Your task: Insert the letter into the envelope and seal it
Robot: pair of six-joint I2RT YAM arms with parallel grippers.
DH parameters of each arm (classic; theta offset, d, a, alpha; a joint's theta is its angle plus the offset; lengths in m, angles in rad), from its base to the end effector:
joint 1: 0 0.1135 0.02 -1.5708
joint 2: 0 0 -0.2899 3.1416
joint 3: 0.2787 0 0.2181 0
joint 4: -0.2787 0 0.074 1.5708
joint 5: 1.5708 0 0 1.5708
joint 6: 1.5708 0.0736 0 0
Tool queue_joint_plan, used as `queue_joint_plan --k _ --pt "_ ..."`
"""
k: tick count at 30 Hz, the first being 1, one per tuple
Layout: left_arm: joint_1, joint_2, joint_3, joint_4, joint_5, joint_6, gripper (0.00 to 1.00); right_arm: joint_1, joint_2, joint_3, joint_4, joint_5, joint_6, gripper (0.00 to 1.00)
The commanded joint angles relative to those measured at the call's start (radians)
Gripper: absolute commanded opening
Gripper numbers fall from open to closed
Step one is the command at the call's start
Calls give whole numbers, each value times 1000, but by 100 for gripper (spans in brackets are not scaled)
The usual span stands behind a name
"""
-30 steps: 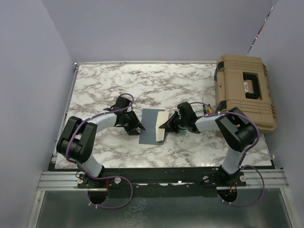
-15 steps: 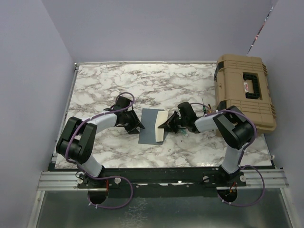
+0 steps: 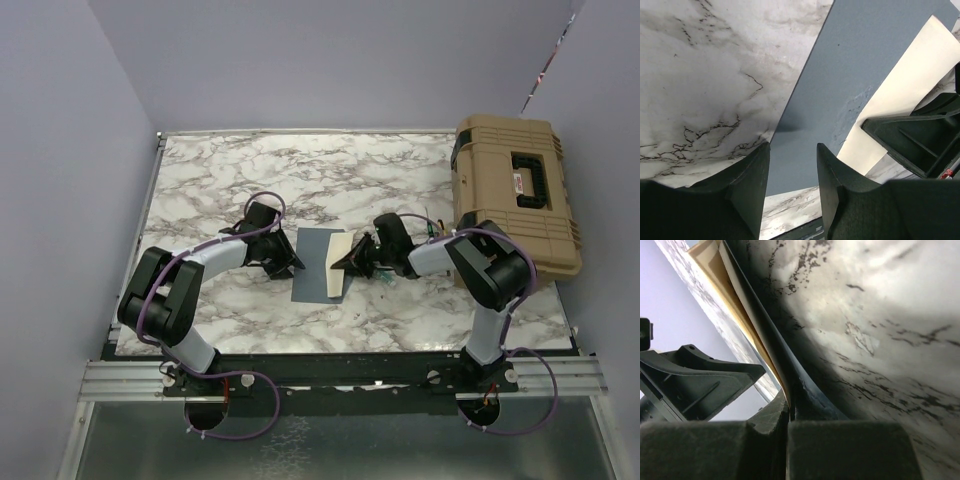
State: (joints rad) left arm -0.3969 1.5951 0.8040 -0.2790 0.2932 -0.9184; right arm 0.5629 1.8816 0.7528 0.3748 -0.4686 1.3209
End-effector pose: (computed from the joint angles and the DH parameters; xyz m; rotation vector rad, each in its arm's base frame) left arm 0.2560 -0.1304 0.1697 -0.6243 2.7531 -0.7706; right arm 0.2820 0.2172 0.1300 0.7428 2.6216 1.3290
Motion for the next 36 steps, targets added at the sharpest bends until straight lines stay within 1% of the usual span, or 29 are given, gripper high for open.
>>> queue_joint_plan --k 1,4,7,12,18,25,26,28,29,31,33,36 --pt "-7 15 18 15 -69 51 44 -11 66 -5 -59 -79 -37 0" --pt "-7 24 20 27 -55 65 44 -27 84 -3 -46 -130 -59 0" --pt "-7 34 16 37 -42 78 44 -29 113 32 -55 -185 -86 0" --pt "-8 43 17 46 -28 94 44 -29 150 98 -140 -208 -158 0" --pt "-10 64 20 46 -24 113 44 -29 160 164 -268 -160 -257 0" --pt "-9 58 39 12 -82 134 44 -29 98 214 -403 -74 -368 0" --pt "-10 62 43 7 -84 139 44 -29 92 217 -416 -66 -381 2" --pt "-8 64 50 -5 -92 151 44 -29 78 220 -435 -49 -398 18" --pt "-9 64 54 -9 -97 155 45 -29 72 223 -443 -40 -407 24" --pt "-8 65 62 -21 -103 161 46 -29 60 223 -449 -29 -416 32" --pt "-8 61 77 -36 -107 171 47 -30 54 225 -444 -31 -423 35" --pt "-9 50 117 -67 -114 192 47 -29 53 235 -445 -27 -433 35"
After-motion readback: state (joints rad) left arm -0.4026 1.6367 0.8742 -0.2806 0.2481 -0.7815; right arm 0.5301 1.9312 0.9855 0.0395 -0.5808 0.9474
